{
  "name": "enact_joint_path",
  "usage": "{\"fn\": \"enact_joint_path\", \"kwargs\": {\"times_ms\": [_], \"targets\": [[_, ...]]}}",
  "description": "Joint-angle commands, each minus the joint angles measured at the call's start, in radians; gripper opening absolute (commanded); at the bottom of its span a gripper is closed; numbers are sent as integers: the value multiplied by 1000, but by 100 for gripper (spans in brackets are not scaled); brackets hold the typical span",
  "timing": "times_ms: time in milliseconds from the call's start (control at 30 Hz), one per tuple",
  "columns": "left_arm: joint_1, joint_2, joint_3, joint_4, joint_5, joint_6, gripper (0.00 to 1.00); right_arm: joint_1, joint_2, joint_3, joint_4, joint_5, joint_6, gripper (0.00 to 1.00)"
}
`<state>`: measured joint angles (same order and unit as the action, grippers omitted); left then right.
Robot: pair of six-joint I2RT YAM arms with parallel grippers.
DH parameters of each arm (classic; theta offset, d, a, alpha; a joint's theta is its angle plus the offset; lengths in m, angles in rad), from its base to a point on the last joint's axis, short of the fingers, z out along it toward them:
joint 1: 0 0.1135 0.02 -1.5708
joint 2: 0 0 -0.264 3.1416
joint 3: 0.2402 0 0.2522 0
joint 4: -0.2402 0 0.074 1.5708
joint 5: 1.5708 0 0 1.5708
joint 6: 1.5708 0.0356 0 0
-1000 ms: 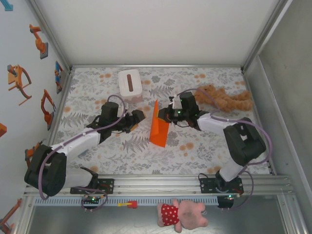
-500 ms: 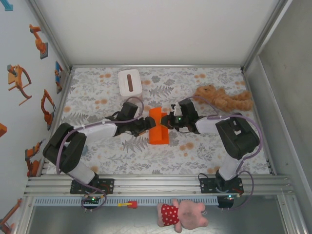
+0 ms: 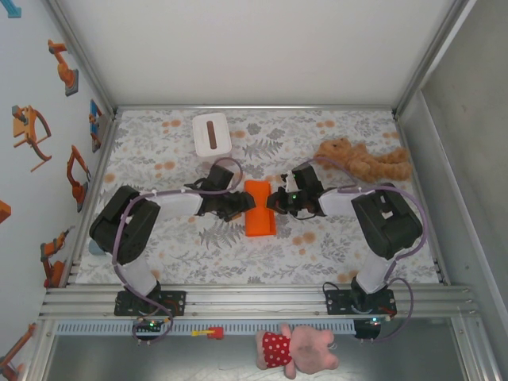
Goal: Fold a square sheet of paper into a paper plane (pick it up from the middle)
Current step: First fold in half a square sheet of paper at the center of the table.
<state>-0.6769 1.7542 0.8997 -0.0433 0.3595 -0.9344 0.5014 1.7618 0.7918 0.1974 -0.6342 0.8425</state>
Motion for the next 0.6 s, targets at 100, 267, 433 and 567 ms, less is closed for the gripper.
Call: {"fn": "enact_joint_path", "kwargs": {"times_ms": [100, 267, 433, 567], "targets": [[-17, 55, 61, -56, -24, -24, 49, -17, 26, 51, -43, -11, -50, 0], [-32, 98, 104, -160, -83, -34, 38, -23, 28, 65, -75, -4, -55, 1], [-49, 149, 150, -285, -156, -37, 34, -44, -50, 78, -214, 120, -113, 17], [-59, 206, 199, -362, -184, -32, 33, -57, -133, 80, -326, 250, -176, 21]]}}
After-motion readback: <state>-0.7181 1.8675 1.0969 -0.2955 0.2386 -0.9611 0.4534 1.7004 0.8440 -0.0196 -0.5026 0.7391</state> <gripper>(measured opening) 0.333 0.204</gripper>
